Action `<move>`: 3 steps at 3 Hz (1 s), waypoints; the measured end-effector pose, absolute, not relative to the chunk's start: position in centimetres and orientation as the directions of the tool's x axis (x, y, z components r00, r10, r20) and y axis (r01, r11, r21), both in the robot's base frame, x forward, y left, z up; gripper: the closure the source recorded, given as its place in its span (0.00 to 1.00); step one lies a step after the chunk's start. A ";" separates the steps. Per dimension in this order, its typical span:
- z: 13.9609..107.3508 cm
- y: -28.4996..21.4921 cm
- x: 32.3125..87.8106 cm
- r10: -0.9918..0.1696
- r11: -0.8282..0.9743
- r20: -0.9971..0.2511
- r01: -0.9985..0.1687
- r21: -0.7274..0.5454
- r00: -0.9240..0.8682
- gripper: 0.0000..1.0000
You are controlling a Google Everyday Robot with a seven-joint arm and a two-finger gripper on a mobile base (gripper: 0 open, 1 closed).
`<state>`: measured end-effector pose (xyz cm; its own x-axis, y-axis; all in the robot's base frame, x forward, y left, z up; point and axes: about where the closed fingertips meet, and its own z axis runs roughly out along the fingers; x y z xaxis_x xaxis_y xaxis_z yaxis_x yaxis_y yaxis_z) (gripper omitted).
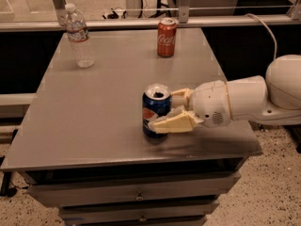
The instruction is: Knock pepsi can over
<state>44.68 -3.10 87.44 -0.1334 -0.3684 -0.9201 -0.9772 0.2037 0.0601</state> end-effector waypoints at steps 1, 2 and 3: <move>89.0 -4.4 47.3 -0.451 0.197 -0.888 -0.980 -0.006 -0.085 1.00; 90.4 -4.8 50.0 -0.614 0.127 -0.789 -0.988 -0.087 -0.010 1.00; 89.9 -3.8 50.8 -0.760 -0.006 -0.644 -0.991 -0.137 0.094 1.00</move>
Offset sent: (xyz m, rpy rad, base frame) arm 0.1017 -0.0478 0.0178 -0.7028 -0.1977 0.1956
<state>50.82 -3.84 89.90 0.0936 -0.7596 -0.6436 -0.9905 -0.0059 -0.1372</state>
